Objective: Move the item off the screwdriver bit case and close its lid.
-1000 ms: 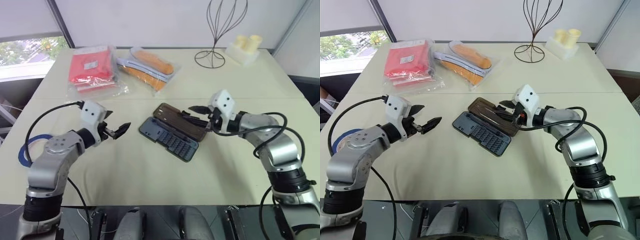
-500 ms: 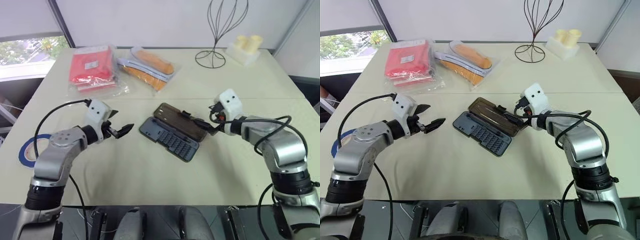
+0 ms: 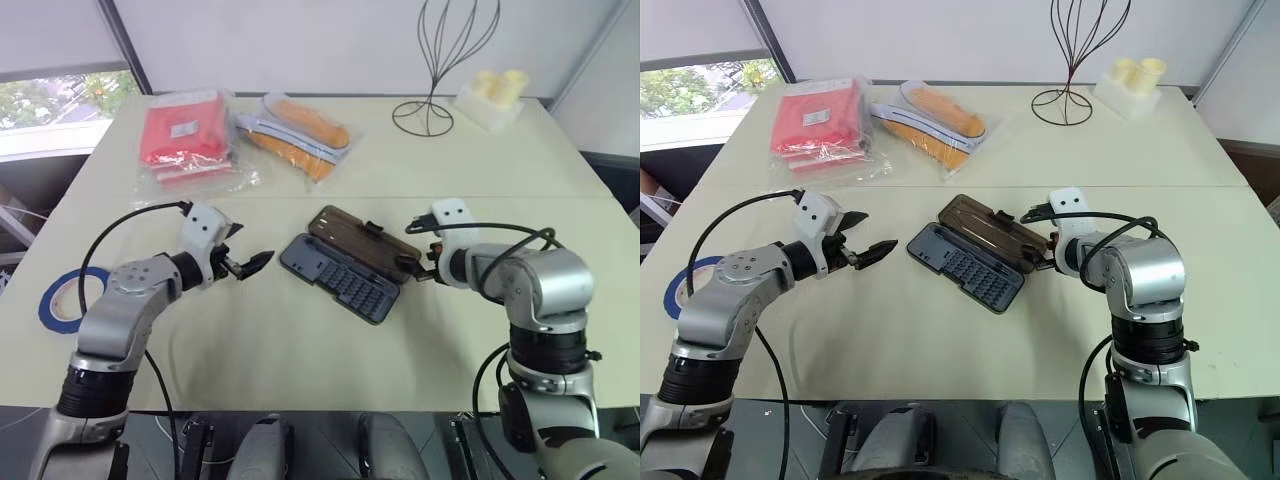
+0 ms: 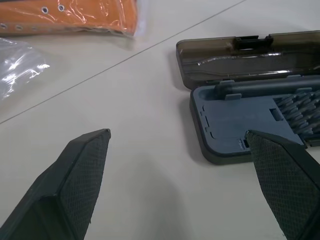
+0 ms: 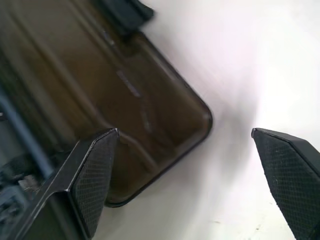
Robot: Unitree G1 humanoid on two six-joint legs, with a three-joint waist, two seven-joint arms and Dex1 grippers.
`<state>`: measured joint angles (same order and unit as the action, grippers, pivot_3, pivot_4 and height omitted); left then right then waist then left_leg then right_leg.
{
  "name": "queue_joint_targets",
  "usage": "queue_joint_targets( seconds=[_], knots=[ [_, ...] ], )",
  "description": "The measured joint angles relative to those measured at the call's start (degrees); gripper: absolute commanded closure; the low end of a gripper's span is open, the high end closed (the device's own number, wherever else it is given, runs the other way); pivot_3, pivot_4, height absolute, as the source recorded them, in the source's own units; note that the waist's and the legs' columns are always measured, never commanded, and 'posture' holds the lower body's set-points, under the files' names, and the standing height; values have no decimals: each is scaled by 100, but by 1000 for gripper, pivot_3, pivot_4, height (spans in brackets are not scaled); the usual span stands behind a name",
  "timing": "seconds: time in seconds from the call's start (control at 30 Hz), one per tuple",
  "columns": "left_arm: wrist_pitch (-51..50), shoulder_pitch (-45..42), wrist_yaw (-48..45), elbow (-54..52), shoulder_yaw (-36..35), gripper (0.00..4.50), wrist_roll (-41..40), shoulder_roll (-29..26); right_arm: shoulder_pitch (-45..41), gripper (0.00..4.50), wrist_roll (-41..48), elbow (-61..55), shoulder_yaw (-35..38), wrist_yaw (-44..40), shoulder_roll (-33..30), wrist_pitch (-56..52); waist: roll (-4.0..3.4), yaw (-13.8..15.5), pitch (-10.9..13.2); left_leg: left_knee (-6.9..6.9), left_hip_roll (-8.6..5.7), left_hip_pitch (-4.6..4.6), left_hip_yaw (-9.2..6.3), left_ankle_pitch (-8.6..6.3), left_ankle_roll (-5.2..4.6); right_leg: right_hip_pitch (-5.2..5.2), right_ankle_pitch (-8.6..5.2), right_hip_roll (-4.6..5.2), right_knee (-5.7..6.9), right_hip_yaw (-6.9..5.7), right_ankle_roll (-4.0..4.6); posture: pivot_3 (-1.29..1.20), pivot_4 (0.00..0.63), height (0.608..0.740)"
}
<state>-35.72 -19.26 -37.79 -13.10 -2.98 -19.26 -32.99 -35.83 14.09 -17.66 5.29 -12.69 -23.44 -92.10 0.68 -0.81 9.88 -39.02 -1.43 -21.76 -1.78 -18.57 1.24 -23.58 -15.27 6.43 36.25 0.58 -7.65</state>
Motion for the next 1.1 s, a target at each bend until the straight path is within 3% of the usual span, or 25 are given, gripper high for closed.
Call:
queue_joint_targets(
  seconds=[0.17, 0.2, 0.27, 0.5, 1.1],
  knots=[
    [-1, 2, 70, -2, 0, 0, -3, 1, 0, 49, -143, 186, 17, 223, 112, 1, 0, -14, 0, 0, 1, 0, 1, -4, -7, -2, 0, -1, 1, 0, 0, 0, 150, 740],
    [-1, 5, 78, -7, 0, 0, -3, 4, 1, 282, -167, 235, 18, 260, 134, 2, 0, -16, 0, 1, 1, 0, 1, -4, -7, -2, 0, -2, 2, 0, 0, 0, 150, 740],
    [-1, 17, 97, -11, 0, 0, -3, 23, 0, 884, -180, 262, 46, 281, 193, 15, -1, -15, -1, 1, 1, 0, 1, -4, -7, -2, 0, -2, 2, 0, 0, 0, 150, 740],
    [-18, 69, 191, -64, 3, 0, 1, 61, -55, 4469, -207, 281, 8, 325, 220, 184, 1, 11, -2, -3, -4, 1, -5, -3, -8, 6, 0, -1, 1, 0, 0, 0, 150, 740],
    [-19, 96, 448, -116, -19, 0, -2, 56, -164, 4469, -214, 461, -369, 200, 111, 409, 3, -46, -3, 2, 7, 9, -1, -4, -9, 6, 0, -11, 2, -1, 0, 0, 150, 740]
  ],
)
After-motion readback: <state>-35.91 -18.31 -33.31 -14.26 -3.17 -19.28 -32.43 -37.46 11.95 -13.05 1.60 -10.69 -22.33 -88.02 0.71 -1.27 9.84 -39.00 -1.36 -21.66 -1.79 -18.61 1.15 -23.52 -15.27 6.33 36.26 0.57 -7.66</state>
